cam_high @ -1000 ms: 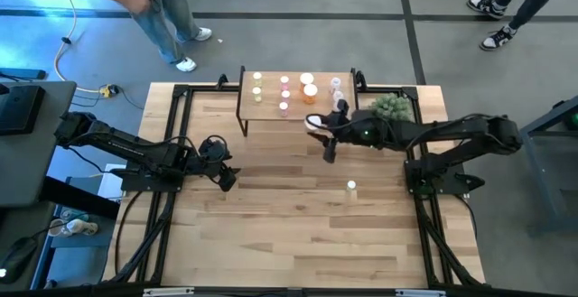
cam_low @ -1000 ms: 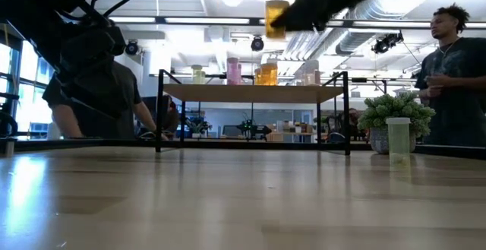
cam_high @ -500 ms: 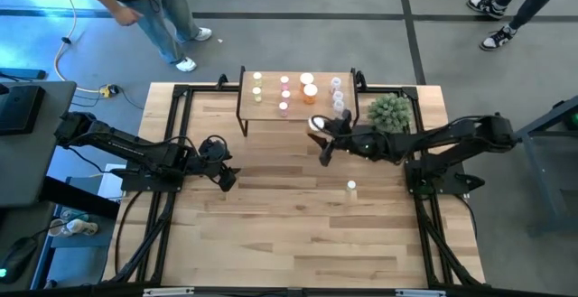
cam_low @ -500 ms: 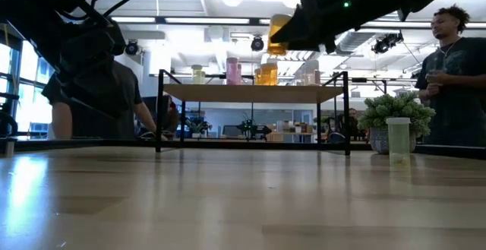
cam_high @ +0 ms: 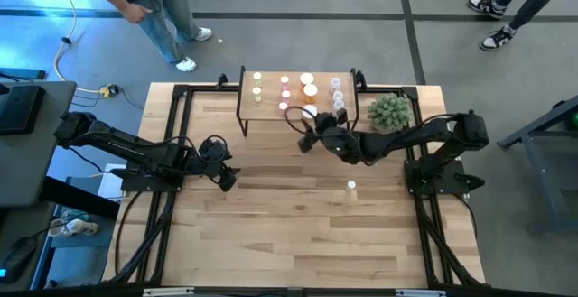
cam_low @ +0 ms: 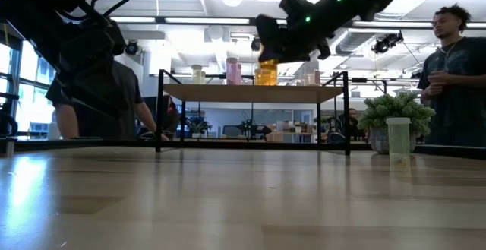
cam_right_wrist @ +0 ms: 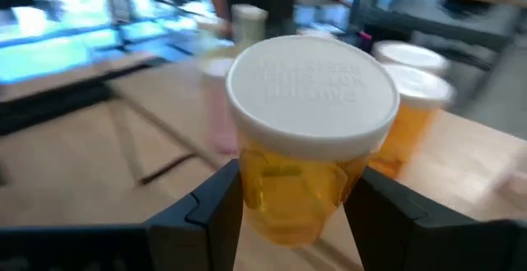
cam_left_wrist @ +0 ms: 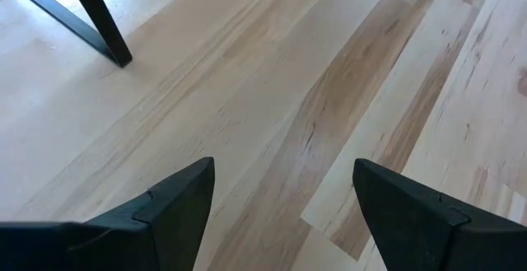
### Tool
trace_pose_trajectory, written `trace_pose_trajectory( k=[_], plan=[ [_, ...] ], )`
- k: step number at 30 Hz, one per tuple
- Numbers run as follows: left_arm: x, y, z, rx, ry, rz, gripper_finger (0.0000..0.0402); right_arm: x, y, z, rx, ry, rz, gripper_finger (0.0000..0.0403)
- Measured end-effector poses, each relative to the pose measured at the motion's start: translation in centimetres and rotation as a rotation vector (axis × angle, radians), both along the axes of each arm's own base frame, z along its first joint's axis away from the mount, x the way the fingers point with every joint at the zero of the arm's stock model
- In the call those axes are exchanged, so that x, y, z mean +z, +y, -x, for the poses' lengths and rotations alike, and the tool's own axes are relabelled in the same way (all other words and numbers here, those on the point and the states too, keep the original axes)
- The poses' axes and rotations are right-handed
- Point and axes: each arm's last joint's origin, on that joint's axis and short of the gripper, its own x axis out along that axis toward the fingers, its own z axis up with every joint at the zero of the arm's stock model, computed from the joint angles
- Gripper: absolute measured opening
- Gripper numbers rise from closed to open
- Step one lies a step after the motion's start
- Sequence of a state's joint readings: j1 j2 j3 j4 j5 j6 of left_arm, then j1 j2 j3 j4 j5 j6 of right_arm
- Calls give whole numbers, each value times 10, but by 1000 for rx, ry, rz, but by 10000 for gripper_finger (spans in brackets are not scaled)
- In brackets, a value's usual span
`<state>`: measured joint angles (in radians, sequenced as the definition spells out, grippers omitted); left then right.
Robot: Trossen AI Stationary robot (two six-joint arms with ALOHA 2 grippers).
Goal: Pick and place medicine bottles onto shelf by color
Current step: Put the orange pill bottle aligned with the other orange pill bottles on the shelf
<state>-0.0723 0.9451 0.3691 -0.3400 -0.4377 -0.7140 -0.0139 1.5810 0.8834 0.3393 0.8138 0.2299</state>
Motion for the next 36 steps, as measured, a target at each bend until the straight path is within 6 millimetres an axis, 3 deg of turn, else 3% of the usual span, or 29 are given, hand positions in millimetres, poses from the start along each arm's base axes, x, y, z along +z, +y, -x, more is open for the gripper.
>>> trace_pose_trajectory(
  k=[18, 36],
  plan=[
    [0, 0, 0, -1, 0, -2, 280, -12, -33, -5, -124, 9, -156, 172],
    [0, 0, 0, 6, -5, 5, 280, -13, -42, -3, -136, 1, -188, 180]
  ],
)
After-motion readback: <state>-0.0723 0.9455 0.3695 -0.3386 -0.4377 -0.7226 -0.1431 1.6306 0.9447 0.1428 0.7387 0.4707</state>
